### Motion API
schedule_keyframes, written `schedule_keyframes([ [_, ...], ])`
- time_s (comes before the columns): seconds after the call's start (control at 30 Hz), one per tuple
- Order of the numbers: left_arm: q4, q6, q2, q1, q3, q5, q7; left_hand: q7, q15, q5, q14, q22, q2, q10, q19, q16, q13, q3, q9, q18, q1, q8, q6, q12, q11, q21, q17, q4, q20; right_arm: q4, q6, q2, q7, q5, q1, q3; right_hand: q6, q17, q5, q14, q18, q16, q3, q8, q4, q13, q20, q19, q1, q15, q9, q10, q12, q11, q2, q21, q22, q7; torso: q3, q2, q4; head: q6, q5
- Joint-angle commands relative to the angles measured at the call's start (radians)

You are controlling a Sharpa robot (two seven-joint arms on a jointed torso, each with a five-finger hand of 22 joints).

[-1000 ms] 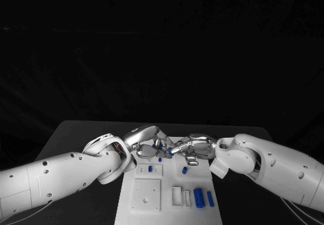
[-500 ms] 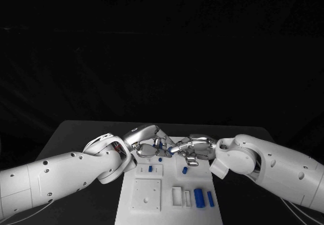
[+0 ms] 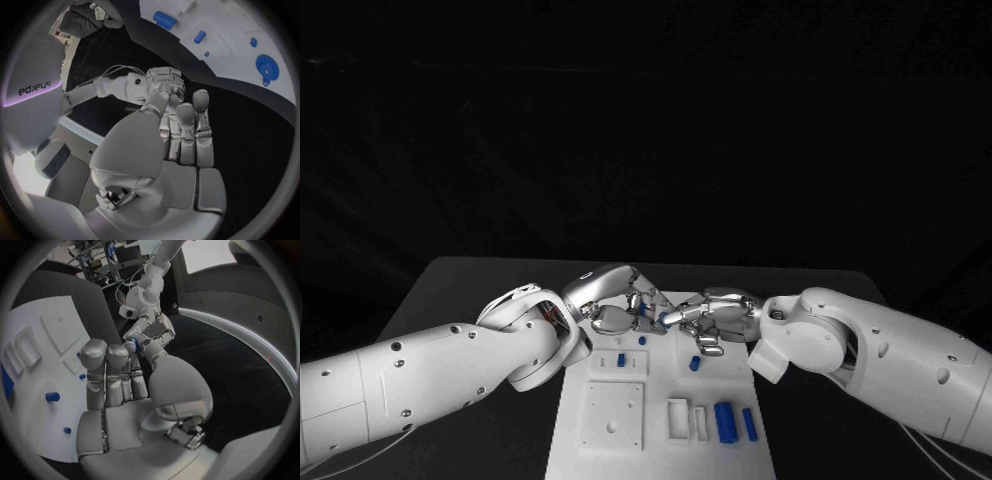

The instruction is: Assemble the parts on the task board

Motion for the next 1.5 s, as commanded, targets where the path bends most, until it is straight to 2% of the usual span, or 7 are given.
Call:
schedule_keyframes([
  [0.03, -0.003, -0.025, 0.0, 0.003, 0.003, 0.019, -0.005, 0.001, 0.001, 0.008, 0.008, 0.019, 0.013, 0.008, 0.001, -0.005, 0.001, 0.0, 0.001, -0.01, 0.002, 0.007, 0.005, -0.004, -0.003, 0.006, 0.003, 0.001, -0.008, 0.004, 0.037, 0.001, -0.004, -0.006, -0.004, -0.002, -0.005, 0.002, 0.006, -0.006, -0.002, 0.002, -0.013, -0.003, 0.002, -0.001, 0.003, 0.005, 0.007, -0.002, -0.001, -0.004, 0.005, -0.003, -0.002, 0.0, 0.097, -0.001, -0.0004, 0.0, -0.0001, -0.001, -0.001],
  [0.2, -0.003, -0.024, -0.002, 0.003, 0.003, 0.02, -0.007, 0.001, 0.001, 0.008, 0.008, 0.019, 0.013, 0.008, 0.001, -0.005, 0.001, 0.0, 0.001, -0.01, 0.002, 0.007, 0.005, -0.004, -0.003, 0.006, 0.003, 0.001, -0.008, 0.004, 0.035, 0.001, -0.002, -0.006, -0.004, -0.002, -0.005, 0.003, 0.008, -0.005, -0.003, 0.004, -0.021, -0.003, 0.001, -0.001, 0.003, 0.006, 0.011, -0.002, -0.002, -0.005, 0.005, -0.002, -0.001, 0.0, 0.098, -0.001, -0.0004, 0.0, -0.0001, -0.001, 0.0],
  [0.23, -0.003, -0.023, -0.002, 0.003, 0.003, 0.02, -0.008, 0.001, 0.001, 0.008, 0.008, 0.019, 0.013, 0.008, 0.001, -0.005, 0.001, 0.0, 0.001, -0.01, 0.002, 0.007, 0.005, -0.004, -0.003, 0.006, 0.003, 0.001, -0.008, 0.004, 0.034, 0.001, -0.001, -0.006, -0.004, -0.002, -0.007, 0.003, 0.019, -0.005, -0.003, 0.004, -0.021, -0.003, -0.001, -0.001, 0.003, 0.006, 0.013, -0.002, -0.003, -0.006, 0.005, -0.002, -0.001, 0.0, 0.098, 0.0, -0.0005, 0.0, 0.0, -0.001, 0.0],
  [0.3, -0.003, -0.022, -0.003, 0.003, 0.003, 0.02, -0.008, 0.001, 0.001, 0.008, 0.008, 0.019, 0.015, 0.008, 0.001, -0.006, 0.002, 0.001, 0.001, -0.01, 0.002, 0.007, 0.006, -0.005, -0.002, 0.006, 0.004, 0.001, -0.008, 0.003, 0.032, 0.001, 0.0, -0.006, -0.004, -0.002, -0.041, 0.005, 0.072, -0.005, -0.002, 0.007, -0.005, -0.003, -0.009, -0.002, 0.004, 0.007, 0.009, 0.0, -0.013, -0.008, 0.004, 0.003, -0.007, 0.005, 0.099, 0.012, -0.0007, 0.0, 0.0006, -0.001, 0.0],
  [0.77, -0.003, -0.016, -0.006, 0.003, 0.003, 0.021, -0.011, 0.001, 0.001, 0.009, 0.009, 0.019, 0.017, 0.009, 0.001, -0.008, 0.002, 0.0, 0.002, -0.01, 0.002, 0.007, 0.009, -0.006, -0.003, 0.007, 0.007, 0.0, -0.008, -0.002, 0.02, -0.001, 0.014, 0.0, -0.004, -0.002, -0.047, 0.006, 0.072, -0.005, 0.001, 0.008, 0.017, -0.003, -0.012, -0.002, 0.007, 0.006, -0.006, 0.002, -0.014, -0.007, 0.007, 0.004, -0.014, 0.006, 0.099, 0.014, -0.0002, 0.0, 0.0001, -0.001, 0.001],
  [1.3, -0.002, -0.012, -0.004, 0.003, 0.003, 0.021, -0.012, 0.0, 0.0, 0.01, 0.012, 0.019, 0.019, 0.011, 0.001, -0.011, 0.002, -0.001, 0.002, -0.01, 0.001, 0.007, 0.012, -0.008, -0.003, 0.007, 0.014, -0.002, -0.009, -0.002, -0.012, -0.001, 0.031, 0.013, -0.005, -0.002, -0.039, 0.008, 0.067, -0.004, 0.0, 0.011, 0.017, -0.003, 0.001, -0.003, 0.006, 0.007, -0.01, 0.001, -0.014, -0.005, 0.008, 0.002, -0.007, 0.008, 0.099, 0.01, -0.0001, 0.0, -0.0006, -0.002, 0.001],
  [1.5, -0.001, -0.01, -0.002, 0.003, 0.003, 0.021, -0.013, 0.0, 0.0, 0.01, 0.012, 0.019, 0.02, 0.012, 0.001, -0.012, 0.003, -0.001, 0.002, -0.01, 0.002, 0.007, 0.012, -0.009, -0.003, 0.008, 0.016, -0.004, -0.009, -0.002, -0.019, 0.0, 0.036, 0.016, -0.005, -0.002, -0.03, 0.009, 0.057, -0.002, 0.0, 0.014, 0.024, -0.003, 0.004, -0.003, 0.005, 0.008, -0.004, 0.0, -0.013, -0.002, 0.009, 0.0, 0.003, 0.014, 0.1, 0.008, -0.0002, 0.0, -0.0003, -0.002, 0.0],
])
